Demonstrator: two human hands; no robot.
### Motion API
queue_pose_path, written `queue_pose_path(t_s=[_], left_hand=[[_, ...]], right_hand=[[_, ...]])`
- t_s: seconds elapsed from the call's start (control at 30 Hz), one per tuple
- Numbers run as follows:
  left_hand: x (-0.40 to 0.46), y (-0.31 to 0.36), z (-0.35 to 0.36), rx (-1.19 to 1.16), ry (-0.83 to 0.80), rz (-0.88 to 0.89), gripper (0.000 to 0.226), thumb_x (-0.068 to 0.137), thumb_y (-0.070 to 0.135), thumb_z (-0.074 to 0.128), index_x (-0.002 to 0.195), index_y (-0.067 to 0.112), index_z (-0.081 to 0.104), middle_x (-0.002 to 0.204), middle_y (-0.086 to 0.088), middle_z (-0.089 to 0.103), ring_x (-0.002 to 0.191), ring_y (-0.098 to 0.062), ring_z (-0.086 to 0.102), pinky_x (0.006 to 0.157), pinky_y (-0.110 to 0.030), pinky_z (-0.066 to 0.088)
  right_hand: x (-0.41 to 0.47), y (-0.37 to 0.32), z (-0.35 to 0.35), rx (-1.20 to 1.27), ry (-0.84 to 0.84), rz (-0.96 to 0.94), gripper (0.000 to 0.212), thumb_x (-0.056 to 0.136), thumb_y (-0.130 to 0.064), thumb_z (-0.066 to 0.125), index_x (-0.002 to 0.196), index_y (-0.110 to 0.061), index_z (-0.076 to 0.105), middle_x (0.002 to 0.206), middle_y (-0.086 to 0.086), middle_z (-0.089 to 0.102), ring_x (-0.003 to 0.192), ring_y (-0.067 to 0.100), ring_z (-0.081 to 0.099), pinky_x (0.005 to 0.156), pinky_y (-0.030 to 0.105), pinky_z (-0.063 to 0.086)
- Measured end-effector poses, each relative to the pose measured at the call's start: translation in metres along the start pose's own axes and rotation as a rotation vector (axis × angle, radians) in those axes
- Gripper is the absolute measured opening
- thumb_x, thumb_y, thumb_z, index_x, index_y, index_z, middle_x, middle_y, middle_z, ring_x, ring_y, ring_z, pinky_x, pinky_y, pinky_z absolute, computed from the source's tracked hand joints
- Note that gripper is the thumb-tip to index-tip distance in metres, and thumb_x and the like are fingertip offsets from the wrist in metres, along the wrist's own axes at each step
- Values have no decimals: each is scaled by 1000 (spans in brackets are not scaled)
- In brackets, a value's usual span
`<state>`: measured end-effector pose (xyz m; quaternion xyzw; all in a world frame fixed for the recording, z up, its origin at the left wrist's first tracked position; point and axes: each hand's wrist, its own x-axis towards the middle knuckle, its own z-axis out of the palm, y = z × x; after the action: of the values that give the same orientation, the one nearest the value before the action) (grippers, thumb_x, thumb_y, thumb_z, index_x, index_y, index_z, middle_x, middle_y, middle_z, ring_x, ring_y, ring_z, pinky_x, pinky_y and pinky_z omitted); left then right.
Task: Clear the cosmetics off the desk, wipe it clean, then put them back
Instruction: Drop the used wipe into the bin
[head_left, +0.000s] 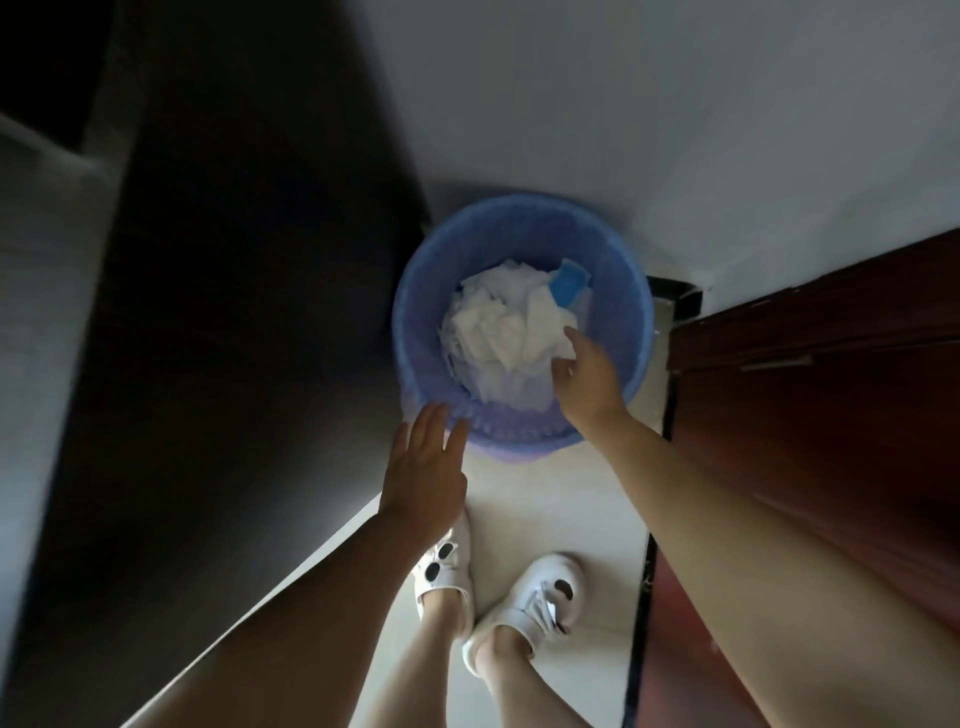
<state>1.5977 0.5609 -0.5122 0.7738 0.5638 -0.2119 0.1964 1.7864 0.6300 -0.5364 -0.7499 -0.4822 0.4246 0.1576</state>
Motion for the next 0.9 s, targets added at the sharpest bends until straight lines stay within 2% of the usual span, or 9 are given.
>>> queue_pose_path(t_s=[0.03, 0.1, 0.17, 0.23, 0.3, 0.4, 0.6, 0.73, 0.9], left_hand=[[-4, 3, -12, -26, 16, -15, 63, 87, 20, 40, 145, 15, 15, 154, -10, 12, 142, -23, 8, 113, -35, 15], [-15, 13, -48, -117, 69, -11, 61, 77, 18, 53, 136, 11, 38, 141, -18, 39, 131, -29, 36, 104, -35, 35], [-21, 20, -77, -209, 133, 20, 49, 69, 20, 48, 115, 6, 58, 115, -20, 61, 104, -32, 60, 84, -36, 51], [-42, 33, -128, -322, 183, 34, 50, 77, 25, 37, 119, 4, 55, 120, -21, 57, 111, -34, 56, 90, -41, 47], [-71, 46, -179, -359, 218, 19, 52, 88, 31, 31, 134, 7, 40, 139, -17, 41, 131, -31, 36, 105, -41, 30], [-117, 56, -252, -398, 357, 5, 51, 94, 30, 36, 140, 10, 29, 148, -12, 29, 138, -26, 21, 111, -38, 18], [-237, 29, -358, -327, 629, 244, 52, 86, 33, 37, 127, 3, 49, 129, -17, 54, 121, -34, 49, 103, -47, 37], [-302, -31, -404, -254, 764, 228, 51, 88, 35, 37, 130, 7, 45, 133, -12, 52, 124, -28, 47, 107, -35, 33], [-363, -109, -460, -205, 952, 179, 53, 90, 39, 33, 135, 12, 39, 138, -7, 46, 129, -22, 38, 108, -35, 31]], right_hand=[[-8, -3, -13, 9, -5, -19, 39, 93, -8, 47, 131, -5, 46, 123, 14, 58, 116, 28, 53, 95, 29, 40], [-31, -17, -47, 17, -28, 2, 38, 93, -6, 47, 130, -3, 46, 118, 11, 56, 112, 24, 54, 88, 24, 38], [-53, -32, -75, -21, -34, 11, 41, 94, -10, 48, 133, -4, 42, 127, 17, 53, 115, 31, 54, 92, 34, 42], [-83, -61, -112, -81, -39, -23, 45, 94, -17, 49, 137, -8, 38, 136, 17, 47, 117, 32, 54, 96, 40, 44], [-118, -99, -147, -136, -49, -88, 47, 95, -21, 48, 139, -9, 36, 140, 16, 42, 118, 31, 53, 98, 43, 43], [-172, -160, -193, -184, -56, -211, 46, 95, -24, 47, 139, -13, 36, 142, 13, 41, 123, 28, 50, 100, 42, 41], [-276, -277, -257, -205, -47, -518, 45, 97, -25, 44, 140, -17, 34, 141, 7, 42, 125, 20, 48, 100, 32, 41], [-325, -348, -281, -237, -52, -686, 45, 98, -24, 40, 142, -20, 31, 141, 0, 40, 123, 14, 47, 89, 14, 32], [-368, -438, -283, -216, 38, -908, 43, 97, -26, 41, 139, -23, 34, 141, -5, 40, 120, 7, 48, 99, 27, 41]])
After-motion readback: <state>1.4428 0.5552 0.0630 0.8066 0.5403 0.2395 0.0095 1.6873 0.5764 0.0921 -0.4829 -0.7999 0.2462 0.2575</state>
